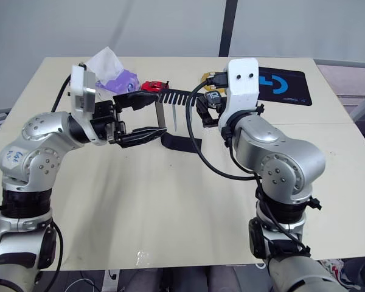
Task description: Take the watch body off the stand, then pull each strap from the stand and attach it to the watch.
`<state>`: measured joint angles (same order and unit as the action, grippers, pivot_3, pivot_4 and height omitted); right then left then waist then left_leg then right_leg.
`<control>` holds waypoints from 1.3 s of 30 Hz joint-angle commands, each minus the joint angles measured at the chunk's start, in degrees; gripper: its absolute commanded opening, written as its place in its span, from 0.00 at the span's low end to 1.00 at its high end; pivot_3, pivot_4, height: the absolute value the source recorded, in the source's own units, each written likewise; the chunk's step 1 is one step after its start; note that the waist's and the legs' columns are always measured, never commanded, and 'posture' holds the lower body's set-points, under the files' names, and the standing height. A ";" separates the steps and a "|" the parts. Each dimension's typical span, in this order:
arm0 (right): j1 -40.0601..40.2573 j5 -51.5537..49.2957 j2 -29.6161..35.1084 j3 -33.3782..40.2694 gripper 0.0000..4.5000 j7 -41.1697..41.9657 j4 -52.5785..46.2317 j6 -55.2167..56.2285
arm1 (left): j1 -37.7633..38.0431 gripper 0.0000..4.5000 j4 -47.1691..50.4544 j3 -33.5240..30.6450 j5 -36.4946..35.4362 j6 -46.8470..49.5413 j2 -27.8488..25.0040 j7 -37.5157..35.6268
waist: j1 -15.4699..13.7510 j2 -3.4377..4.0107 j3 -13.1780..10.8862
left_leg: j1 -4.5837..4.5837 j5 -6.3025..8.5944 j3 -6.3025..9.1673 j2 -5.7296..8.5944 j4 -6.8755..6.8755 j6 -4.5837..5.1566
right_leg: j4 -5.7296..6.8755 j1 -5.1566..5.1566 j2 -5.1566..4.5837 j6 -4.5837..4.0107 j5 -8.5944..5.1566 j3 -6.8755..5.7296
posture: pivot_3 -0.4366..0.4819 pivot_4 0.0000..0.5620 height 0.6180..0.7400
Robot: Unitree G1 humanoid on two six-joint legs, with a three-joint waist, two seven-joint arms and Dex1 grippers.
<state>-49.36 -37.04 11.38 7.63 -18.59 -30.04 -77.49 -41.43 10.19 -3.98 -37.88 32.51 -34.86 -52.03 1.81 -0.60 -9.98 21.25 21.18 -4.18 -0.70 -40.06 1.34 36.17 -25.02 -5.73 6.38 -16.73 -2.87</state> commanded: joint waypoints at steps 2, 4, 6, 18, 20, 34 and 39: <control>-1.06 1.20 -1.50 1.04 0.54 1.88 -1.24 0.24 | -1.13 1.00 0.92 -1.29 0.26 -1.06 -0.07 0.46 | 0.00 0.00 0.00 | 0.00 0.00 0.00 0.00 0.00 0.00 | 0.00 0.00 0.00 0.00 0.00 0.00 | 0.48 0.27 0.98; -1.26 1.50 -1.83 1.28 0.37 2.16 -1.41 -0.10 | -1.30 1.00 0.70 -1.26 0.36 -1.19 -0.04 0.46 | -0.01 0.00 0.00 | 0.00 0.00 0.00 0.00 0.00 0.00 | 0.00 0.00 0.00 0.00 0.00 0.00 | 0.48 0.27 0.98; -1.52 1.75 -1.85 1.45 0.37 2.45 -1.51 -0.29 | -1.45 1.00 0.49 -1.21 0.49 -1.35 0.02 0.46 | -0.01 0.00 0.00 | 0.00 0.00 0.00 0.00 0.00 0.00 | 0.00 0.00 0.00 0.00 0.00 -0.01 | 0.48 0.27 0.98; -4.11 3.28 1.94 0.73 0.37 8.45 -3.85 0.70 | -3.02 1.00 0.21 -1.11 -0.97 -0.16 1.35 0.76 | -0.03 0.01 -0.01 | 0.02 0.00 0.02 0.01 0.01 0.00 | -0.02 0.00 0.00 0.00 0.00 -0.02 | 0.48 0.27 0.98; -4.41 2.92 3.23 1.10 0.37 10.24 -5.41 0.66 | -3.30 1.00 0.33 -1.05 -1.42 0.27 1.58 0.47 | -0.04 0.01 -0.01 | 0.03 0.00 0.03 0.01 0.01 0.00 | -0.02 0.00 0.00 0.00 0.00 -0.03 | 0.48 0.27 0.98; 26.84 -7.22 11.52 22.21 0.37 17.72 -29.96 -4.42 | 5.79 1.00 5.49 5.15 -1.39 0.13 -0.66 -11.78 | -0.29 0.02 -0.01 | -0.06 -0.01 0.33 0.00 0.05 0.00 | -0.24 0.36 0.02 0.00 0.00 -0.09 | 0.48 0.27 0.98; 45.96 -2.01 10.68 19.94 0.37 16.83 -29.92 6.33 | 9.37 1.00 5.76 7.35 1.50 -3.43 -1.20 -14.14 | -0.40 0.10 -0.06 | -0.11 -0.02 0.37 0.03 0.08 0.02 | -0.26 0.43 0.02 -0.04 -0.02 0.07 | 0.48 0.27 0.98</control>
<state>-5.74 -42.02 22.13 28.26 -1.55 -53.42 -76.40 -32.07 14.00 2.96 -37.34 31.22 -36.04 -65.20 1.41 -0.50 -10.04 21.14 21.17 -3.82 -0.66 -39.98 1.36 35.90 -24.58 -5.72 6.35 -16.75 -2.79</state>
